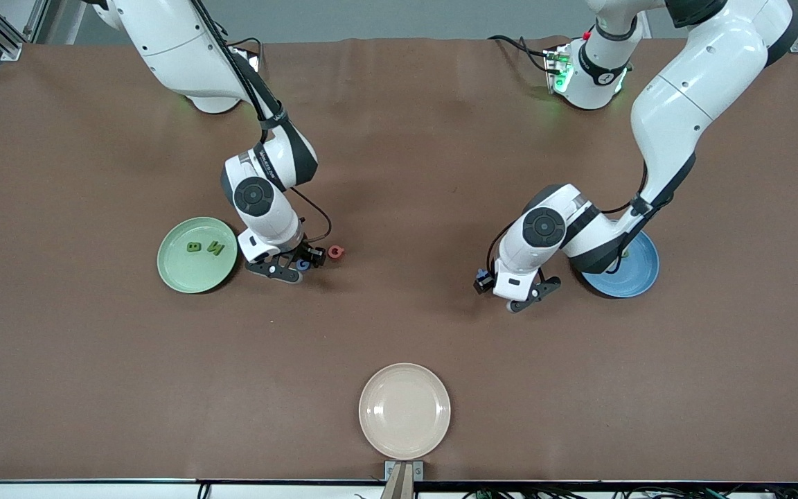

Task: Sort upper and lower case letters into plates
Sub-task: 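Grasp the green c with the left gripper while the right gripper grasps blue G, then drop the c in the blue plate while the right gripper drops G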

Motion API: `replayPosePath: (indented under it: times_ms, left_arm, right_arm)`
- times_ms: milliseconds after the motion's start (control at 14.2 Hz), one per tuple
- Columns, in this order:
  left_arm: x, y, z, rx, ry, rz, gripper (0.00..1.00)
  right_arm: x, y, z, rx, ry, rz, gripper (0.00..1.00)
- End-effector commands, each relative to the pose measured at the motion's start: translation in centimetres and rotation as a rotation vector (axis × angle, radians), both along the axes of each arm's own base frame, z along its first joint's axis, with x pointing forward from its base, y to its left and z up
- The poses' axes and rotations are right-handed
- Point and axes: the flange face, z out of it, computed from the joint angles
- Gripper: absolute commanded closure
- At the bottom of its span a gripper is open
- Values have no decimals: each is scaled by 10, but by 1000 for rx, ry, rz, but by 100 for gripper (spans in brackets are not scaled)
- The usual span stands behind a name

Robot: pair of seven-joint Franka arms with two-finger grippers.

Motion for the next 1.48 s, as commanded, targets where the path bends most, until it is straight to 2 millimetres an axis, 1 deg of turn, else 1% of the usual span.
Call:
replayPosePath:
  times_ms: [0, 141, 352, 422, 563, 703, 774, 914, 985, 1055, 1125, 1196, 1266, 1336, 1407]
  left_arm:
    - [3, -2, -4, 2, -16, 3, 38]
    - [3, -3, -5, 0, -14, 2, 45]
    - [3, -2, -6, 2, -13, 0, 55]
    - [3, -2, -6, 2, -13, 2, 61]
    - [3, 0, -8, 8, -12, 6, 73]
    - [4, 1, -3, 12, -19, 6, 78]
    - [7, 6, -1, 20, -19, 14, 80]
    - [11, 16, 15, 43, -39, 15, 83]
    - [12, 24, 22, 76, -30, 15, 84]
    - [16, 36, 34, 105, -22, 23, 85]
    - [16, 41, 47, 117, -12, 16, 86]
    - [18, 53, 57, 128, 4, 3, 87]
    - [19, 67, 72, 126, 25, -32, 87]
    - [20, 84, 83, 118, 45, -64, 87]
    - [20, 102, 91, 105, 62, -103, 87]
  right_arm:
    - [7, 0, -1, -16, -16, 1, 48]
    - [7, 0, -2, -17, -15, 2, 62]
    - [9, -4, -1, -19, -12, 4, 94]
    - [16, -13, 2, -26, -16, -4, 99]
    - [27, -38, 9, -49, -7, 30, 100]
    - [36, -71, 28, -62, 38, 64, 100]
    - [40, -86, 38, -62, 50, 87, 100]
    - [49, -126, 55, -59, 74, 148, 100]
    - [51, -147, 58, -56, 80, 173, 100]
    - [52, -167, 62, -51, 80, 213, 100]
    - [53, -188, 62, -48, 84, 243, 100]
    - [55, -213, 63, -44, 86, 271, 100]
    - [54, -230, 61, -40, 90, 295, 100]
    - [55, -247, 58, -38, 92, 308, 100]
    - [54, -260, 53, -35, 98, 317, 100]
